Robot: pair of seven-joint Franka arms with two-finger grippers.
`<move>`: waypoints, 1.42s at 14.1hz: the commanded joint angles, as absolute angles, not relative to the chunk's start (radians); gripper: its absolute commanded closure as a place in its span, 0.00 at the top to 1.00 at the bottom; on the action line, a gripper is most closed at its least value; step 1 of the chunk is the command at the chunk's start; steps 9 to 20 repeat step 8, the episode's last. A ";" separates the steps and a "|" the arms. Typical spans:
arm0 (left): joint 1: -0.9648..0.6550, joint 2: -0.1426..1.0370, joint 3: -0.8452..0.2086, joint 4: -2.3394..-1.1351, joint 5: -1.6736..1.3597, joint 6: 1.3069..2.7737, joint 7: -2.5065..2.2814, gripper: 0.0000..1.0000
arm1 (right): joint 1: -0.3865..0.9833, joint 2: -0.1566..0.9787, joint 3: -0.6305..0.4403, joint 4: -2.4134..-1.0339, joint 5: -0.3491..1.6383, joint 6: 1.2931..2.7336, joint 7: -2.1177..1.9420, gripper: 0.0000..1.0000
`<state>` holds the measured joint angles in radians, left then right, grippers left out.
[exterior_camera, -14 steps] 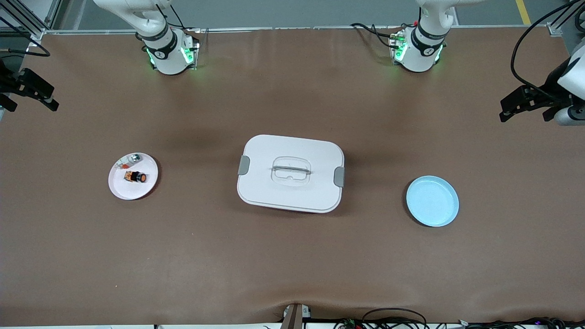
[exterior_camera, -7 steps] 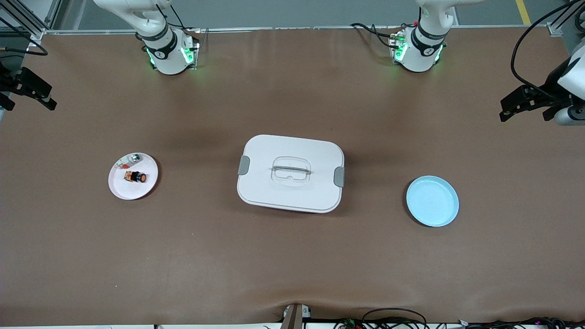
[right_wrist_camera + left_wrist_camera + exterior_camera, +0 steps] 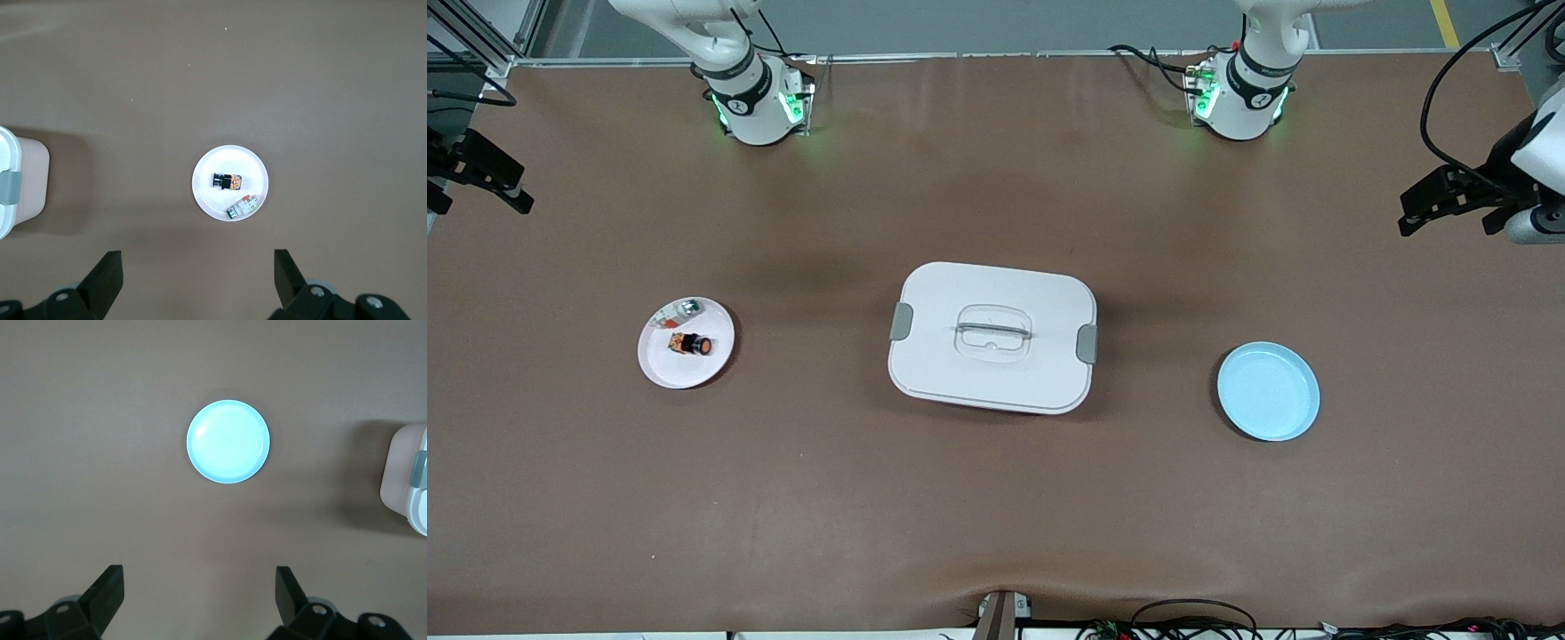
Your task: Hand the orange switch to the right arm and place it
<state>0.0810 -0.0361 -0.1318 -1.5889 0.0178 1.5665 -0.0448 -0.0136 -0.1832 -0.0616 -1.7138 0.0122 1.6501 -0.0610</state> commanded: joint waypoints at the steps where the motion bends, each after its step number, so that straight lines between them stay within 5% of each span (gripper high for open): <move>1: 0.086 -0.038 -0.140 -1.575 0.021 1.551 -0.046 1.00 | -0.023 -0.166 -0.055 -1.681 0.003 1.631 -0.046 1.00; 20: 0.086 -0.035 -0.138 -1.548 0.012 1.551 -0.048 1.00 | -0.031 -0.163 -0.055 -1.666 0.003 1.614 -0.046 1.00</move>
